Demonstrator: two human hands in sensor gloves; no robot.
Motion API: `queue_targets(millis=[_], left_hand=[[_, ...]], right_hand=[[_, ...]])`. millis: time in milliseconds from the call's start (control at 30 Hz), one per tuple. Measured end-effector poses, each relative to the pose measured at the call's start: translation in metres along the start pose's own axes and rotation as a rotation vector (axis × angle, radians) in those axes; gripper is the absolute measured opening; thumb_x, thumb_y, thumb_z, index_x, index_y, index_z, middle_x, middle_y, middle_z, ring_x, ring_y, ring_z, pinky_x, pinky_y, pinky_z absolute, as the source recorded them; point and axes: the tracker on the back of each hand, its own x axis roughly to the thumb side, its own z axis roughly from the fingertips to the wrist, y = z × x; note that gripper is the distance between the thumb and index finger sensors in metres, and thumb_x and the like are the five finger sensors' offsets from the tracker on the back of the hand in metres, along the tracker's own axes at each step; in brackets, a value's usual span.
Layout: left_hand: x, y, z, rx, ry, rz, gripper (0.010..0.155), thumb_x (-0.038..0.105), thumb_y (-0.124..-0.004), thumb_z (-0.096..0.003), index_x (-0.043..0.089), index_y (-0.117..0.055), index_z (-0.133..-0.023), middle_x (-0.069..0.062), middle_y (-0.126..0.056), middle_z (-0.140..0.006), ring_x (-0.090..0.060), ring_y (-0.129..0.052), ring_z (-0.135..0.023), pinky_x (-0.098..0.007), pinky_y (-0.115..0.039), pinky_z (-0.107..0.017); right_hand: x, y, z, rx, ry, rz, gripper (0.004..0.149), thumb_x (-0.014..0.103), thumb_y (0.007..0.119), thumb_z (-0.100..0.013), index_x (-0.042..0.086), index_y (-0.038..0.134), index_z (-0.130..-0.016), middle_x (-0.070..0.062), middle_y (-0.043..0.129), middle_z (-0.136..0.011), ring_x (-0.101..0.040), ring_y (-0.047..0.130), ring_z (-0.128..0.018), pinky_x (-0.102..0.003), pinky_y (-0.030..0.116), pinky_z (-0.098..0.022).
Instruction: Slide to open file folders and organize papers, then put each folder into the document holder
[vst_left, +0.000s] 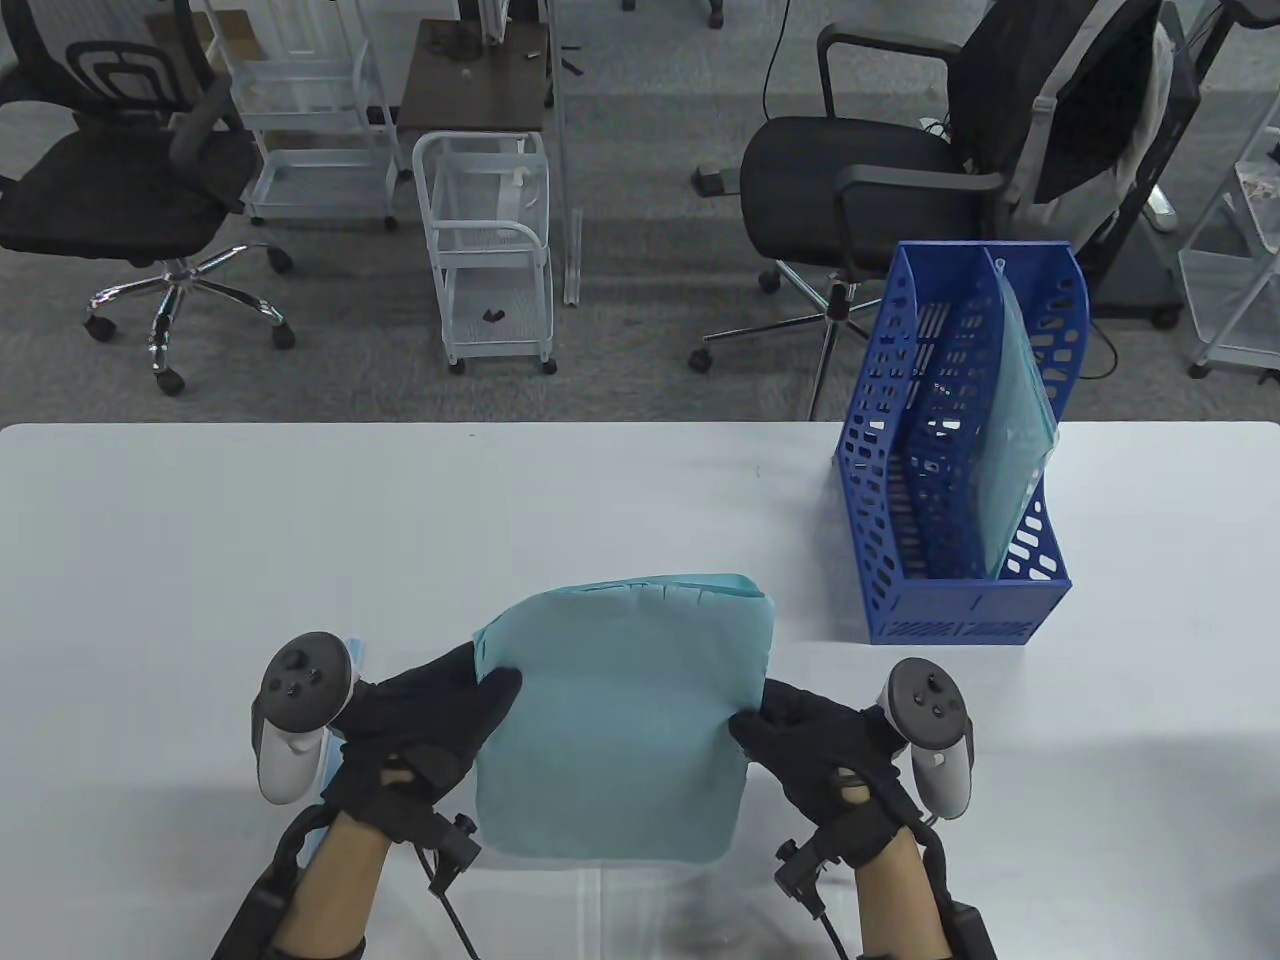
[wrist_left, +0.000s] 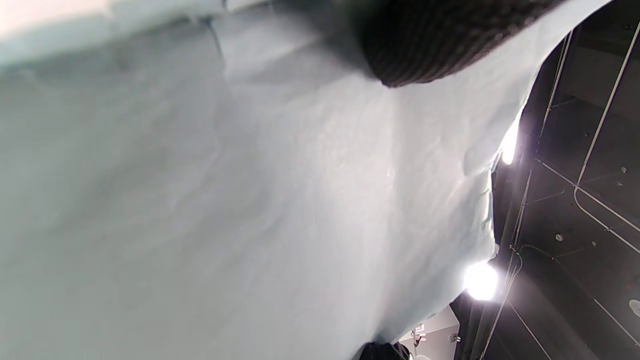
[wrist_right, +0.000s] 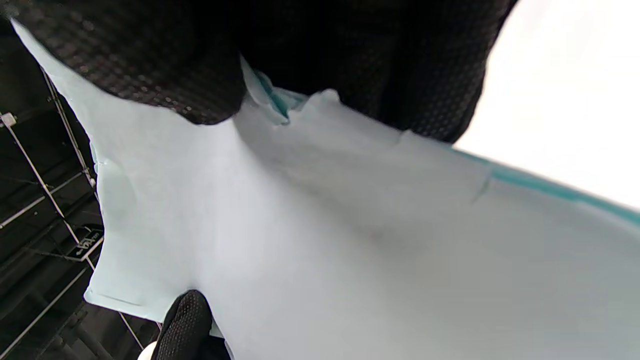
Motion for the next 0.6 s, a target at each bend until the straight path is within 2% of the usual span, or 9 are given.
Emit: queue_targets(millis=[133,233,333,433,500,600], left_hand=[[-0.002,0.003,-0.001,-0.006,0.007,0.014,0.045,0.037,-0.085,-0.0461,0.025,-0.093,-0.089,-0.004,-0.107,-0.07,-0.023,-0.114,-0.046,-0.043,-0.094,-0.041],[-0.009,0.004,-0.004,-0.033,0.005,0.069,0.045,0.037,-0.085,-0.0465,0.025,-0.093,-0.089,-0.004,-0.107,-0.071,-0.023,-0.114,-0.048,-0.043,-0.094,-0.042],[-0.015,0.003,-0.006,-0.095,-0.001,0.146,0.049,0.039,-0.084,-0.0478,0.027,-0.086,-0.096,-0.003,-0.102,-0.082,-0.026,-0.111,-0.062,-0.045,-0.09,-0.052],[-0.02,0.004,-0.006,-0.149,0.028,0.214,0.059,0.044,-0.088,-0.0466,0.027,-0.078,-0.103,-0.004,-0.096,-0.093,-0.029,-0.106,-0.073,-0.048,-0.086,-0.058],[-0.023,0.004,-0.008,-0.236,0.059,0.159,0.065,0.047,-0.089,-0.0467,0.029,-0.071,-0.107,-0.005,-0.088,-0.101,-0.031,-0.1,-0.084,-0.051,-0.082,-0.065],[-0.026,-0.003,-0.01,-0.221,0.063,0.095,0.065,0.047,-0.09,-0.046,0.029,-0.073,-0.106,-0.004,-0.09,-0.1,-0.03,-0.101,-0.083,-0.05,-0.083,-0.064]], right_hand=[[0.001,-0.001,-0.001,0.047,-0.007,-0.001,0.045,0.037,0.087,-0.043,0.023,0.085,-0.086,0.0,0.104,-0.075,-0.021,0.108,-0.058,-0.046,0.088,-0.053],[0.001,-0.001,-0.001,0.043,-0.02,-0.002,0.045,0.036,0.087,-0.043,0.023,0.085,-0.086,0.0,0.105,-0.073,-0.019,0.11,-0.055,-0.043,0.091,-0.051],[0.001,-0.003,0.0,0.001,-0.018,0.022,0.044,0.035,0.087,-0.042,0.023,0.086,-0.084,0.0,0.106,-0.071,-0.017,0.112,-0.052,-0.042,0.092,-0.05],[0.0,-0.009,0.002,-0.06,-0.02,0.012,0.043,0.036,0.087,-0.042,0.024,0.088,-0.083,0.001,0.106,-0.069,-0.016,0.112,-0.051,-0.04,0.093,-0.05],[0.0,-0.012,0.004,-0.078,-0.025,-0.029,0.044,0.036,0.087,-0.041,0.024,0.088,-0.083,0.001,0.107,-0.069,-0.016,0.113,-0.05,-0.04,0.094,-0.049],[-0.001,-0.016,0.005,-0.1,-0.019,-0.051,0.043,0.036,0.087,-0.041,0.024,0.088,-0.083,0.0,0.107,-0.069,-0.016,0.113,-0.05,-0.04,0.094,-0.049]])
